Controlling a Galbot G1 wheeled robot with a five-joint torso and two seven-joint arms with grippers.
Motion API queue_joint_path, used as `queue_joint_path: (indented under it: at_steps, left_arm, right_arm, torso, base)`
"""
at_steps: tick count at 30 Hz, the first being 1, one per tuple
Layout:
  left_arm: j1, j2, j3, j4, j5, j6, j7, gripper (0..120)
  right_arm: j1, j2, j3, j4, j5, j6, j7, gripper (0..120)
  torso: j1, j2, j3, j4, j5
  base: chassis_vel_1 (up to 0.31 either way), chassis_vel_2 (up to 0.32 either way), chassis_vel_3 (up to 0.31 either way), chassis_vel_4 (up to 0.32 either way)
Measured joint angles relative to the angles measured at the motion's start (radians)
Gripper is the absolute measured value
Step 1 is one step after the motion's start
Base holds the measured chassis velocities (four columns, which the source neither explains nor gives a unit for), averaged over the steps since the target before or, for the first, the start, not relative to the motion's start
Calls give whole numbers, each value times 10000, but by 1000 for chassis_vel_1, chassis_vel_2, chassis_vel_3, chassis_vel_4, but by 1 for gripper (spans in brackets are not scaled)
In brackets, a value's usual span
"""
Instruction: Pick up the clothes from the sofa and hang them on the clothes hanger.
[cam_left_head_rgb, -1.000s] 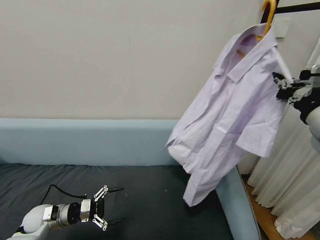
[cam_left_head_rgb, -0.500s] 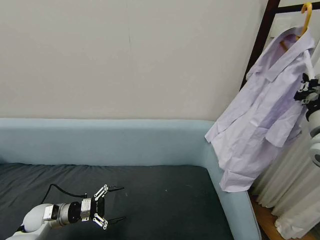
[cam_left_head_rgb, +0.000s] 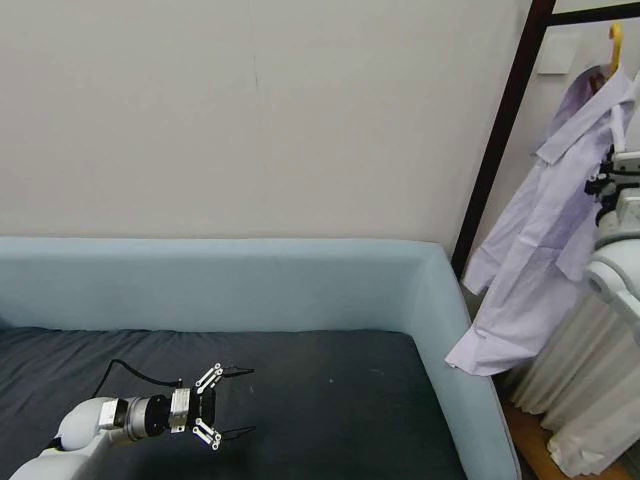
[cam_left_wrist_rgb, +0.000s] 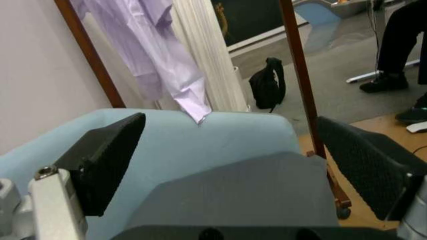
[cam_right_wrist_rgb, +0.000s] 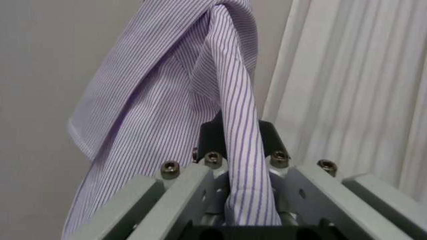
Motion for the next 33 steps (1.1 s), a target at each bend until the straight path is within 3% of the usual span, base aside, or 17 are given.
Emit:
queue_joint_path:
  at_steps: [5, 20, 33]
  left_arm:
    - [126, 13, -107, 39, -10, -43, -2, 100]
    - [176, 98, -253, 138, -73, -135, 6, 100]
    - [154, 78, -291, 285, -194, -200, 31, 100]
  right_arm:
    - [1042, 809, -818, -999, -122, -293, 502, 1]
    - [3082, 2071, -1809, -3349, -655, 96, 833, 1]
    - [4391, 3318, -2434, -5310, 494, -328, 1522, 1]
  torso:
    - [0, 0, 0, -3, 1]
    - [0, 0, -2, -5, 1]
    - [-1, 0, -2, -2, 0]
  base:
    - [0, 0, 0, 0]
    - [0, 0, 0, 0]
    - [0, 0, 0, 0]
